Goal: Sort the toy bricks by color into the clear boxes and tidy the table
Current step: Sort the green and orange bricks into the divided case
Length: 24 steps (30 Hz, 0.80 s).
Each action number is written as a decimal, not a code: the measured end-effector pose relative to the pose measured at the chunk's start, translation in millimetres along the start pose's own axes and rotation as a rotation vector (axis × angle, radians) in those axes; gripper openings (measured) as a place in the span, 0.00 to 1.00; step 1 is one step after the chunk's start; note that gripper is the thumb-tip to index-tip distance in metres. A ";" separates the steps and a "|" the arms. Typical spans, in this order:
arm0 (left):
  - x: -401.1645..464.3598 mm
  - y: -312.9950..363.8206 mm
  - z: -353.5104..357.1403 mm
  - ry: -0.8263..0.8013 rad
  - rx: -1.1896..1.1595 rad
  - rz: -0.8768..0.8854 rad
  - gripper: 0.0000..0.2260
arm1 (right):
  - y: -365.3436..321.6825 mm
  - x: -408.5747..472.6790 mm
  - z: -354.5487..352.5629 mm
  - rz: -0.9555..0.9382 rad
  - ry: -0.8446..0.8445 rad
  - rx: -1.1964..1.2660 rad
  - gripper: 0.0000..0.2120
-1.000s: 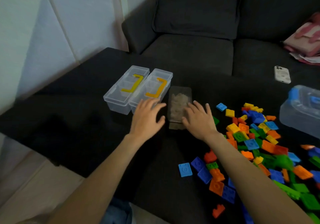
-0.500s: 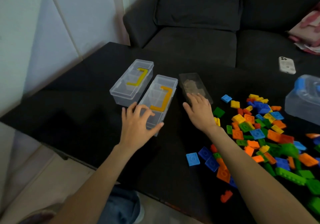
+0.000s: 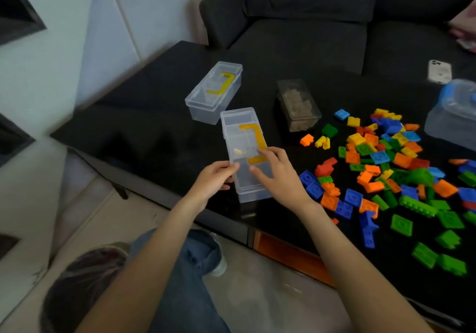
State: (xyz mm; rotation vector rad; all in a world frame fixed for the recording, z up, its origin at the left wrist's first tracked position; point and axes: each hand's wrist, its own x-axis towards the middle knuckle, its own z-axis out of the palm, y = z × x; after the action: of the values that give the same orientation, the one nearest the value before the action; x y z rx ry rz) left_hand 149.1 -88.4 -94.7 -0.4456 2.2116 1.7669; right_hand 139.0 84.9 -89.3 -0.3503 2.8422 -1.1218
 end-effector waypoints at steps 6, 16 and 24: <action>-5.6 -6.3 9.2 -0.051 -0.247 -0.080 0.13 | -12.3 -22.6 -1.8 -0.107 0.052 -0.527 0.35; -7.4 -14.2 11.4 -0.033 -0.228 -0.031 0.19 | -30.5 -21.7 -7.9 -0.085 -0.089 -0.638 0.37; 9.4 -10.5 -23.6 0.170 -0.352 -0.092 0.21 | -3.3 -33.2 -24.3 -0.183 -0.127 -0.608 0.32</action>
State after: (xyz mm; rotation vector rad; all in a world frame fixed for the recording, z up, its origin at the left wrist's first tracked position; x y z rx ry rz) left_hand 144.2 -114.3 -102.7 -0.7860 1.9455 2.1428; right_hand 168.3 106.6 -70.0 -0.6924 3.0116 -0.2031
